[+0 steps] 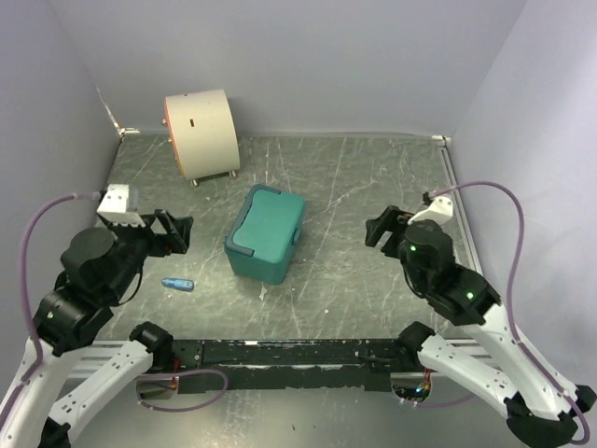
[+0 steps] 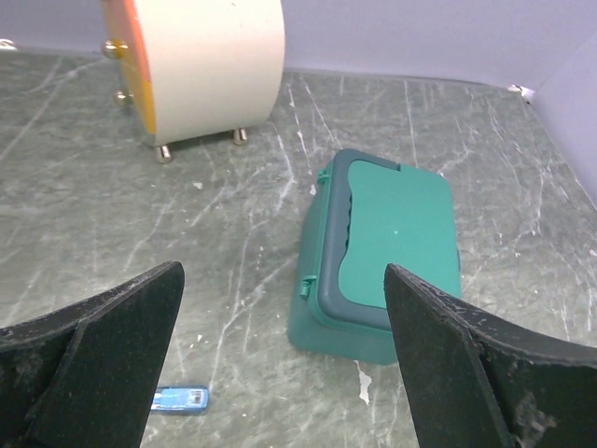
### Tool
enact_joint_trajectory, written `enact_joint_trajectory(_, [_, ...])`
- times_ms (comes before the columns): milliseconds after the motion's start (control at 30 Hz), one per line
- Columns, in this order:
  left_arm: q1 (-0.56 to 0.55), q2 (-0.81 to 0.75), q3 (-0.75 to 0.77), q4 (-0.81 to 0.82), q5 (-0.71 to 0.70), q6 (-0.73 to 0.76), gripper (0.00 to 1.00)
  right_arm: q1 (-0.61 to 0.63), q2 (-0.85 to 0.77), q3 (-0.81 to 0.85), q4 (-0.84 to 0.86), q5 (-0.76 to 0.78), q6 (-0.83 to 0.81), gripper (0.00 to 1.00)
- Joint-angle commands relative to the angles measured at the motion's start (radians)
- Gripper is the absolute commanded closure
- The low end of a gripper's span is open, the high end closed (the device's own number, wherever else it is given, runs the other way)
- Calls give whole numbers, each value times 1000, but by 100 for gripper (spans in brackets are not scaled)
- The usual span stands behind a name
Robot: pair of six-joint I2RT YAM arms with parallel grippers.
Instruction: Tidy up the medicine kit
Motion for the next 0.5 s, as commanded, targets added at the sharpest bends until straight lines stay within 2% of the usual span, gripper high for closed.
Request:
enact_joint_trajectory(0, [-4, -87, 47, -77, -98, 33, 0, -3, -88, 59, 5, 64, -126, 16])
enact_joint_trajectory(67, [-3, -130, 61, -90, -132, 44, 0, -3, -112, 83, 0, 73, -148, 1])
enact_joint_trajectory(267, [-4, -235, 139, -126, -220, 72, 0, -3, -136, 191, -86, 137, -155, 0])
enact_joint_trajectory(467, [-4, -270, 179, -179, -269, 67, 0, -3, -188, 225, -134, 176, -152, 0])
